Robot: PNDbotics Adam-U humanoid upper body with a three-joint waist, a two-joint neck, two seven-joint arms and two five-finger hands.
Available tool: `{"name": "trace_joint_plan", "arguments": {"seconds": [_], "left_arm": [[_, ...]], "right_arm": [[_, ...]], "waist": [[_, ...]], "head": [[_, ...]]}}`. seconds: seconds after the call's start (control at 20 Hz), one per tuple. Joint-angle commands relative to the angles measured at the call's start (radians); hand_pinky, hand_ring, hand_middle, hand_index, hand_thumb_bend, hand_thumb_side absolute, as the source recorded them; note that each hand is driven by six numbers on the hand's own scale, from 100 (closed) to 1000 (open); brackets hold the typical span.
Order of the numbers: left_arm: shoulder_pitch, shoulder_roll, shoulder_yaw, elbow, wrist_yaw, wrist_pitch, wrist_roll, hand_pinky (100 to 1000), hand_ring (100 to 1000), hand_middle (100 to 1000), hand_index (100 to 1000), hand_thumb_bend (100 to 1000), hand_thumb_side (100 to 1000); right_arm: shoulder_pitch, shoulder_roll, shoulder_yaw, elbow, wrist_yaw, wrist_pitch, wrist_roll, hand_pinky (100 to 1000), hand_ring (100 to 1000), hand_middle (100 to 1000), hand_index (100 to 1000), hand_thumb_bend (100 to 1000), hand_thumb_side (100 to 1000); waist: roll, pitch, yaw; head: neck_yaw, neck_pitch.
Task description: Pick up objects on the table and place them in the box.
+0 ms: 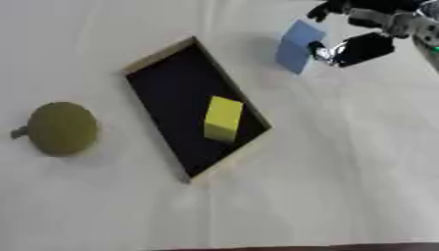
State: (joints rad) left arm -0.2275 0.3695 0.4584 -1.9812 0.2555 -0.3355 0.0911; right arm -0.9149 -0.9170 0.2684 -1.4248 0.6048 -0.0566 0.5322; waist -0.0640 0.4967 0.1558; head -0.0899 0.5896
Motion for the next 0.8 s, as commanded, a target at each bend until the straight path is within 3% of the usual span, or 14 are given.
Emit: {"name": "trace_joint_plan", "arguments": {"seconds": [0.05, 0.25, 0.45, 0.8], "left_arm": [[-0.005, 0.017, 0.009, -0.019, 0.006, 0.005, -0.002, 866, 730, 616, 827, 100, 599], [-0.005, 0.016, 0.010, -0.019, 0.008, 0.005, -0.004, 867, 730, 615, 827, 100, 599], [-0.005, 0.015, 0.011, -0.019, 0.010, 0.006, -0.006, 868, 730, 615, 827, 100, 600], [-0.006, 0.011, 0.014, -0.019, 0.013, 0.008, -0.012, 869, 732, 615, 826, 100, 600]], "right_arm": [[-0.017, -0.018, -0.004, -0.008, -0.002, 0.046, -0.018, 922, 932, 827, 940, 154, 596], [-0.014, -0.016, -0.001, -0.020, 0.005, 0.093, -0.037, 923, 933, 828, 944, 133, 596], [-0.011, -0.013, 0.001, -0.025, 0.000, 0.129, -0.052, 922, 935, 829, 949, 100, 651], [-0.008, -0.007, 0.011, -0.037, 0.007, 0.161, -0.047, 927, 949, 840, 956, 100, 804]], "waist": [[0.001, -0.027, 0.001], [-0.002, -0.023, 0.002], [-0.005, -0.019, 0.003], [-0.011, -0.010, 0.005]], "head": [[-0.002, -0.003], [-0.004, -0.004], [-0.005, -0.004], [-0.008, -0.005]]}}
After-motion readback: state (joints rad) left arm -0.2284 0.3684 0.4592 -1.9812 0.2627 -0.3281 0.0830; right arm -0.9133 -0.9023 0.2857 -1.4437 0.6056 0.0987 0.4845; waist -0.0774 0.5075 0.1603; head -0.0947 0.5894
